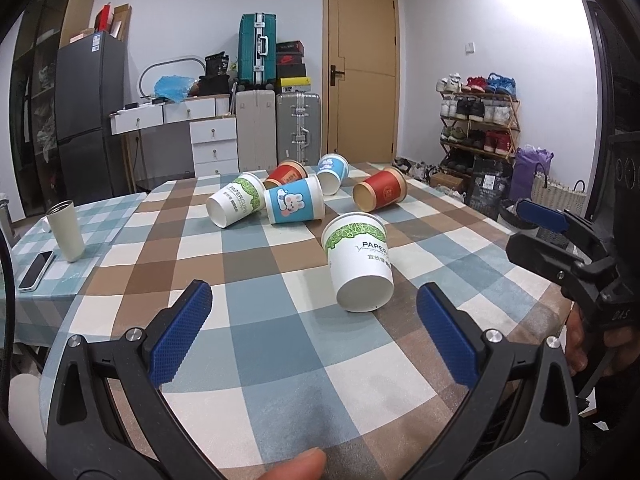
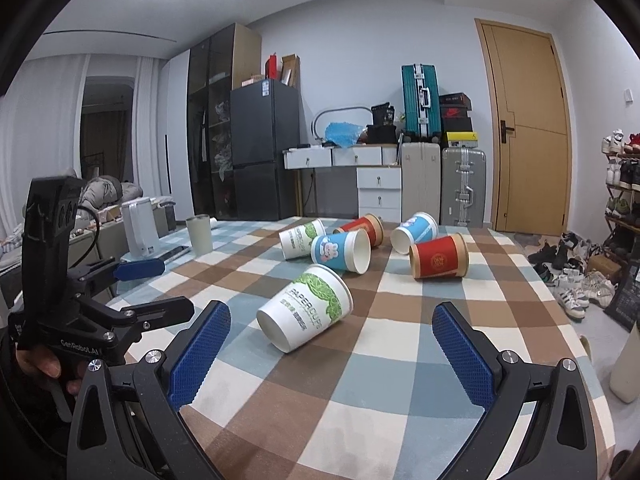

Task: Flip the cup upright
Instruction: 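Move the left tool toward the white leaf-print cup and close around it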

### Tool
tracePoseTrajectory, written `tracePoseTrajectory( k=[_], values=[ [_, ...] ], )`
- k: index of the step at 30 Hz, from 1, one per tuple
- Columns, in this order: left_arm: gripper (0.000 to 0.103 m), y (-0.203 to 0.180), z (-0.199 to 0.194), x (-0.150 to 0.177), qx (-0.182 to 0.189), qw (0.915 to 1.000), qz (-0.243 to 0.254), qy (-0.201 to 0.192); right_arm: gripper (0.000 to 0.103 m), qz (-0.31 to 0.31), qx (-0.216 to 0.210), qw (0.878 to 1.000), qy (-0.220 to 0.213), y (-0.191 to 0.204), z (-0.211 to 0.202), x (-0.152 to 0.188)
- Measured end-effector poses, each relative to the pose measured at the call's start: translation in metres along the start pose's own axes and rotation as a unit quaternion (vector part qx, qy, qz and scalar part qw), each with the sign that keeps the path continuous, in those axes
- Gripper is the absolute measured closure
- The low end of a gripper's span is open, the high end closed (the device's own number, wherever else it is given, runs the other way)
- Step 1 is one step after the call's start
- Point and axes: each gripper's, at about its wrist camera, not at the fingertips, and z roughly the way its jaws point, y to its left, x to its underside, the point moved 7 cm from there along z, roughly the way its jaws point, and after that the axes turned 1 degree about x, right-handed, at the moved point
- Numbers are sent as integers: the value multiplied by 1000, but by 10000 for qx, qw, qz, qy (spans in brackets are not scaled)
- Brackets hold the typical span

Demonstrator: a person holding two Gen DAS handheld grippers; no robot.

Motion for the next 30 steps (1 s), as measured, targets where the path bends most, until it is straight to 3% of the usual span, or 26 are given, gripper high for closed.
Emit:
tracePoseTrajectory(
  k=[10, 24, 30],
  values=[
    [1, -11, 48, -5, 247, 9984, -145, 493, 0, 117, 92, 9996, 259, -17, 12, 8],
    [1, -27, 121, -4, 128, 9918, -176, 1259, 0, 423, 418, 9977, 325, -39, 18, 11],
    [8, -36, 142, -8, 127, 9892, -110, 1455, 0, 472, 440, 9975, 292, -41, 14, 9]
  ],
)
